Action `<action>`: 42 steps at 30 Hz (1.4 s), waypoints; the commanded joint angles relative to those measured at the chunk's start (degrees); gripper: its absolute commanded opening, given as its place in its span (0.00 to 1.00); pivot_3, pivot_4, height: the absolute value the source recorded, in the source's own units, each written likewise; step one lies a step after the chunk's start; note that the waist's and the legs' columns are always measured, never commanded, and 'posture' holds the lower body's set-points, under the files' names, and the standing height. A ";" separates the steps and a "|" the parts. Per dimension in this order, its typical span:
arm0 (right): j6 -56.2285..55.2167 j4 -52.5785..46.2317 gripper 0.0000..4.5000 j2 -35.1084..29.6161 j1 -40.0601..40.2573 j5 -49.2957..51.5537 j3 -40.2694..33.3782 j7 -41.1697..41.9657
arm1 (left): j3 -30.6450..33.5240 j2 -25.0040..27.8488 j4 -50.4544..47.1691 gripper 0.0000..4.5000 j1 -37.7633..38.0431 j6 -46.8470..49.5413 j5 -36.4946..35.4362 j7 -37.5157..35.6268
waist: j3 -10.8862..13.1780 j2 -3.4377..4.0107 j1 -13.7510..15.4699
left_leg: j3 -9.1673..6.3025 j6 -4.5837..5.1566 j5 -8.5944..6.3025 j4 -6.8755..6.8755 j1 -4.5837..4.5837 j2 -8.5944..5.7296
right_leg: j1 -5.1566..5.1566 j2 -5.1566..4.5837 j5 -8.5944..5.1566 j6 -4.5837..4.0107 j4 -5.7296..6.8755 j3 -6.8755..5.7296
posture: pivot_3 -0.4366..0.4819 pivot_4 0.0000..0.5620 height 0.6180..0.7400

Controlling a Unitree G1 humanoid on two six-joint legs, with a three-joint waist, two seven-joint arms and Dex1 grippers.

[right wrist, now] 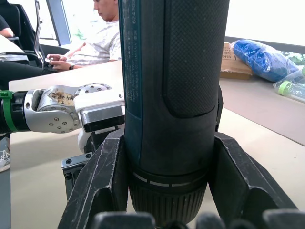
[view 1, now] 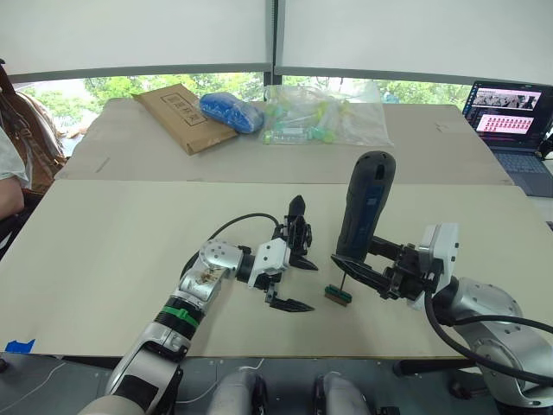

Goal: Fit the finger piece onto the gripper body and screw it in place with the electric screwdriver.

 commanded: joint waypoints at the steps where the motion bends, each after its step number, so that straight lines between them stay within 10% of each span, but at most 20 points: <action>1: -2.08 -0.86 0.43 0.37 -1.36 0.48 -1.15 0.34 | 0.27 -0.19 -1.56 1.00 -0.81 -1.30 -0.47 0.29 | 0.00 0.00 0.00 | 0.00 0.00 0.00 0.00 0.00 0.00 | 0.00 0.00 0.00 0.00 0.00 0.00 | 0.48 0.27 0.93; 42: 3.91 -6.72 0.43 -2.24 -6.41 7.07 -2.80 -2.59 | 2.88 6.74 -12.63 1.00 3.76 6.51 -5.37 -1.07 | 0.00 0.00 -0.17 | 0.00 0.00 0.00 -0.01 0.01 0.03 | -0.03 0.00 0.00 -0.01 0.01 0.03 | 0.48 0.27 0.93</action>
